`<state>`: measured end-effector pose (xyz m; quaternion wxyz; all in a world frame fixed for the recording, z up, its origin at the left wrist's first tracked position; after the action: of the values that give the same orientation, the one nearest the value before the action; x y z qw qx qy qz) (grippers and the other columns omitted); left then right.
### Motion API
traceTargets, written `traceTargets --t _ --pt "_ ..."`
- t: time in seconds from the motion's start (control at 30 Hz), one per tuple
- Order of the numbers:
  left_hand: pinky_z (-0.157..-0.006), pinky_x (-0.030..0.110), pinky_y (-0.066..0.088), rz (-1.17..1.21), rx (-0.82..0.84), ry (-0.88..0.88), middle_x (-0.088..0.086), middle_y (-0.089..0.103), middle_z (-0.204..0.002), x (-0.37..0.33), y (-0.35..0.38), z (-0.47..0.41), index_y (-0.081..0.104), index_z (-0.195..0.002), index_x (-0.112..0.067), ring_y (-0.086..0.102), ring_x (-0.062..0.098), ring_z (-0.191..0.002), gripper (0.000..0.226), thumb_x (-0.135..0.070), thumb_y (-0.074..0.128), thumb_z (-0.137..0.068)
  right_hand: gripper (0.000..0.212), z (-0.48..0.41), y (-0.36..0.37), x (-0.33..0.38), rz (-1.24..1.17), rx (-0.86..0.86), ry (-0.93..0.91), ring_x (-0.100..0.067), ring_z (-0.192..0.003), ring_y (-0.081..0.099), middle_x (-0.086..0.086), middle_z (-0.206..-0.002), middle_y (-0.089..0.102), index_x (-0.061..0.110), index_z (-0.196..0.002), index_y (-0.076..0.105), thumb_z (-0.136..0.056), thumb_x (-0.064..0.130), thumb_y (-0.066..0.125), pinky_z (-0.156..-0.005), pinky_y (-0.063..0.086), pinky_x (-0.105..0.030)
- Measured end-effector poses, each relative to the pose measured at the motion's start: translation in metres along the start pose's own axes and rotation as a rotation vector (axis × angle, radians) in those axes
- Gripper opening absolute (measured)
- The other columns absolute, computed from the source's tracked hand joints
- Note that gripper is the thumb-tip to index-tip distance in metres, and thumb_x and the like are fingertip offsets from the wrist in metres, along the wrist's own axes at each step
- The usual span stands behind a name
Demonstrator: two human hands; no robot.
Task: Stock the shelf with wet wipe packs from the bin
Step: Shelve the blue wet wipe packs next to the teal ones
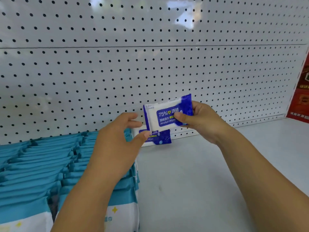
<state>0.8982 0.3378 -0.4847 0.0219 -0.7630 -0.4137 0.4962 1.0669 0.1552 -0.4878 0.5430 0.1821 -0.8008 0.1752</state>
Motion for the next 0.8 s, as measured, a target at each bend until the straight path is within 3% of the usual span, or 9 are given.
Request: traceTargets --t 0.13,0.2,0.3,0.5,0.63,0.8 --pt "-0.078 0.026 0.046 -0.231 0.116 0.010 -0.019 0.064 -0.101 -0.001 0.013 0.006 0.064 -0.110 -0.037 0.058 0.005 -0.088 0.031 -0.047 0.074 -0.082 0.038 -0.011 -0.061 -0.034 0.093 -0.292 0.099 -0.018 -0.099 0.072 -0.005 -0.112 0.074 0.014 -0.120 0.066 -0.085 0.026 0.078 -0.079 0.059 -0.027" --pt "-0.077 0.024 0.043 -0.332 0.198 0.005 -0.018 0.063 -0.101 0.000 0.024 0.011 0.066 -0.110 -0.037 0.055 0.003 -0.089 0.032 -0.053 0.071 -0.082 0.035 -0.014 -0.072 -0.052 0.167 -0.299 0.152 -0.018 -0.095 0.071 -0.006 -0.110 0.074 0.013 -0.116 0.067 -0.085 0.024 0.079 -0.074 0.057 -0.025" --pt "-0.092 0.024 0.043 -0.504 0.300 0.043 -0.017 0.058 -0.114 -0.003 0.041 0.018 0.061 -0.122 -0.040 0.053 0.007 -0.107 0.047 -0.065 0.063 -0.082 0.029 -0.015 -0.075 -0.074 0.220 -0.269 0.193 -0.014 -0.090 0.071 -0.007 -0.108 0.074 0.012 -0.112 0.067 -0.086 0.019 0.078 -0.067 0.057 -0.019" --pt "-0.109 0.026 0.030 -0.755 0.399 0.166 -0.014 0.056 -0.128 -0.012 0.060 0.026 0.056 -0.131 -0.037 0.042 0.013 -0.124 0.058 -0.071 0.056 -0.084 0.039 -0.017 -0.074 -0.084 0.352 -0.292 0.115 -0.004 -0.092 0.065 0.008 -0.107 0.069 0.019 -0.116 0.061 -0.084 0.025 0.081 -0.070 0.048 -0.013" --pt "-0.112 0.026 0.025 -0.798 0.426 0.187 -0.016 0.056 -0.129 -0.010 0.059 0.027 0.054 -0.133 -0.037 0.042 0.010 -0.124 0.059 -0.071 0.056 -0.084 0.054 -0.019 -0.077 -0.091 0.515 -0.403 0.111 -0.014 -0.094 0.058 0.006 -0.106 0.060 0.015 -0.119 0.053 -0.079 0.031 0.085 -0.071 0.042 -0.021" --pt "-0.118 0.027 0.016 -0.816 0.446 0.190 -0.019 0.055 -0.131 -0.009 0.062 0.027 0.051 -0.134 -0.039 0.042 0.009 -0.126 0.060 -0.071 0.057 -0.084 0.057 -0.023 -0.081 -0.099 0.600 -0.450 0.102 -0.017 -0.099 0.056 0.004 -0.110 0.058 0.020 -0.110 0.047 -0.074 0.034 0.088 -0.079 0.041 -0.027"
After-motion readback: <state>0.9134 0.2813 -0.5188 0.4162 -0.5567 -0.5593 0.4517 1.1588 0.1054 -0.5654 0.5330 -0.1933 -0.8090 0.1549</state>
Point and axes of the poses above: each hand's wrist, its own z-axis away from the middle knuckle, its own y-axis out of the palm, x = y × z, the point moved 5 cm from there along -z, towards the middle knuckle
